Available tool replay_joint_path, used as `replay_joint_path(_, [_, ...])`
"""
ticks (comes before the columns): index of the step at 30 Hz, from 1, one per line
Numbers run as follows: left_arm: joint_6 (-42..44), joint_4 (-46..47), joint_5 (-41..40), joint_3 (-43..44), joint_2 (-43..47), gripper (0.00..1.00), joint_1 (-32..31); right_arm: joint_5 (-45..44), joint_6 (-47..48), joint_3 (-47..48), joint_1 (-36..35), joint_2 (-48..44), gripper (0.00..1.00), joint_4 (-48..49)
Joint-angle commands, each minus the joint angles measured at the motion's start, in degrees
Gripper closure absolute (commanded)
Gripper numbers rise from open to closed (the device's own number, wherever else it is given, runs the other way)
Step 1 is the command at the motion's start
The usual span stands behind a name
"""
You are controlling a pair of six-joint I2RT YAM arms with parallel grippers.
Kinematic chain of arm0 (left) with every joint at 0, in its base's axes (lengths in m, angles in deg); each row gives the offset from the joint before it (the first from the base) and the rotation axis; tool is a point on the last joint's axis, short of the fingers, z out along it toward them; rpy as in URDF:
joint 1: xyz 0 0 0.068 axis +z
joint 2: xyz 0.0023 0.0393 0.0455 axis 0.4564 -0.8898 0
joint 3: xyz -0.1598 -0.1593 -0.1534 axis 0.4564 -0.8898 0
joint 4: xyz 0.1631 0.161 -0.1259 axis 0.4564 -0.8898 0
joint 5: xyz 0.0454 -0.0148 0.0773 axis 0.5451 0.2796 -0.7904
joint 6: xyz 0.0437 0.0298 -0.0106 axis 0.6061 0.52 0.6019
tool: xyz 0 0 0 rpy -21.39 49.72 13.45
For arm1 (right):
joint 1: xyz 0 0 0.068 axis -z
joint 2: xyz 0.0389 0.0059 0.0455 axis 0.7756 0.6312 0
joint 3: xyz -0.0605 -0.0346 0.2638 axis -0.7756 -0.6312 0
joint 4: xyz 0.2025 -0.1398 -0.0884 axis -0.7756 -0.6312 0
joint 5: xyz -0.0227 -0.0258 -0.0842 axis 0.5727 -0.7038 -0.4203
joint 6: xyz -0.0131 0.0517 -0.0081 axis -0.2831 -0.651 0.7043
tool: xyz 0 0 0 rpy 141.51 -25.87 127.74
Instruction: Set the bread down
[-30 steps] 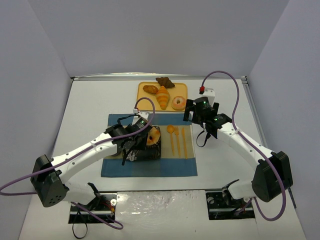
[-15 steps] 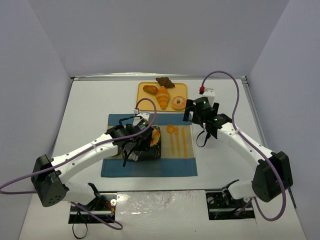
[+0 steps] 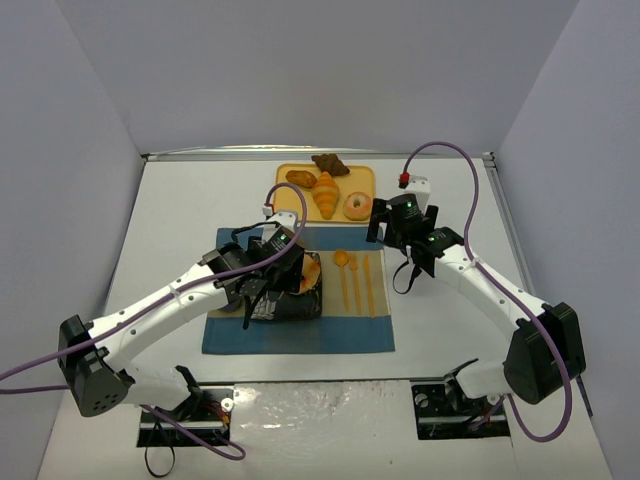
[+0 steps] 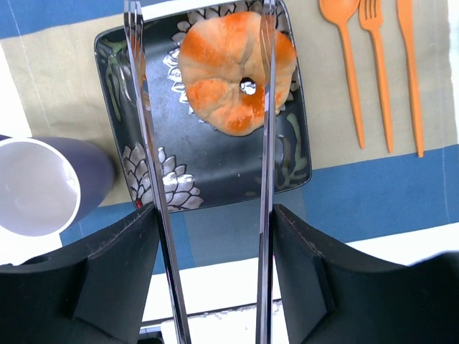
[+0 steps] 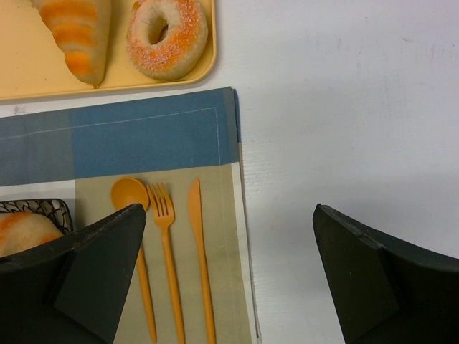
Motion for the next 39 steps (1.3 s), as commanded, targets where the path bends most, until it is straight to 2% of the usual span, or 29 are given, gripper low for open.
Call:
replay_joint_path(1, [0.17,-1.44,-3.08,4.33,2.79,0.42,-0.46,-0.27,-0.75,0.71,0.33,-2.32,0.00,2.15])
replay_joint_path(22, [2.35,-5.58,-7.50,10.34,2.23,0.39,0.43,-0.26,-0.40,1.41,0.42,-2.14,0.00,2.15])
replay_joint_path(39, [7.65,-4.45,-1.26,10.60,4.42,0.38,12.82,-0.17,-0.22,1.50,0.33,-2.41,0.00,2.06])
